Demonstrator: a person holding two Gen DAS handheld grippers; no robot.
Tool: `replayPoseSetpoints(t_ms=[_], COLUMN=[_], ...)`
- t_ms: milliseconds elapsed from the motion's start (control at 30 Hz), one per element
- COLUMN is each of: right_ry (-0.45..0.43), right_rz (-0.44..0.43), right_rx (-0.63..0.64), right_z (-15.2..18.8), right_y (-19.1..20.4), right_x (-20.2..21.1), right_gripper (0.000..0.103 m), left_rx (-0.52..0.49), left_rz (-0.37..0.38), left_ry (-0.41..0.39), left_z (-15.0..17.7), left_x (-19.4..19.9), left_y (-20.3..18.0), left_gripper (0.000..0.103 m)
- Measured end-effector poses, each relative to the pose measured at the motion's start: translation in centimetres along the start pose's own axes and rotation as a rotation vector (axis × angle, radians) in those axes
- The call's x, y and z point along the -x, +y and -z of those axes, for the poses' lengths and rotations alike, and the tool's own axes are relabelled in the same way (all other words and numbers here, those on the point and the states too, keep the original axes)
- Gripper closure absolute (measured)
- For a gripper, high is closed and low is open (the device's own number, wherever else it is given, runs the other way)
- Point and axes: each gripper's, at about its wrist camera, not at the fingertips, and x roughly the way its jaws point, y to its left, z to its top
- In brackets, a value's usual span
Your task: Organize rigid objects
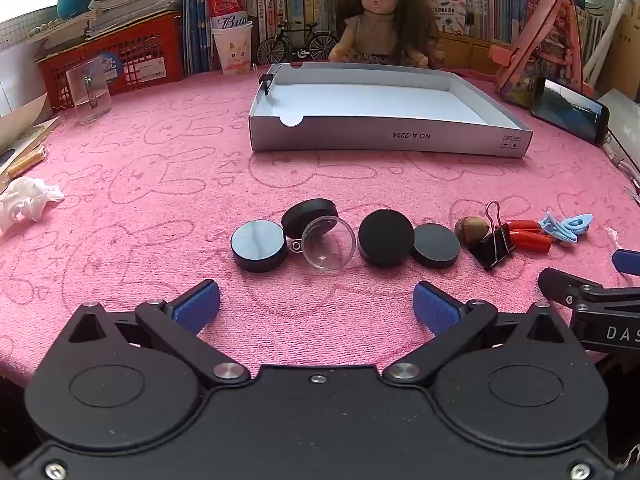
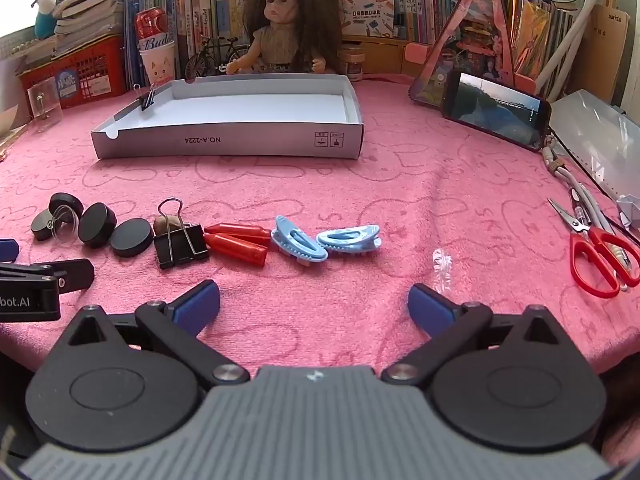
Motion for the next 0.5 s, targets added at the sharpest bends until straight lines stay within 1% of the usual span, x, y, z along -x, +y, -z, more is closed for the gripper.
replayPoseSetpoints(t_ms=[500], right_ry=[0.001], right_rz=[-0.006], right_rx=[-0.004], right_z=[0.00], right_y=[0.06], right_x=[0.12], right_gripper=[0.000], left_rx=[-0.011], left_rz=[-0.005], left_ry=[-0.002], left_z=[0.03], left_x=[-0.01], left_y=[-0.12], left_gripper=[0.000])
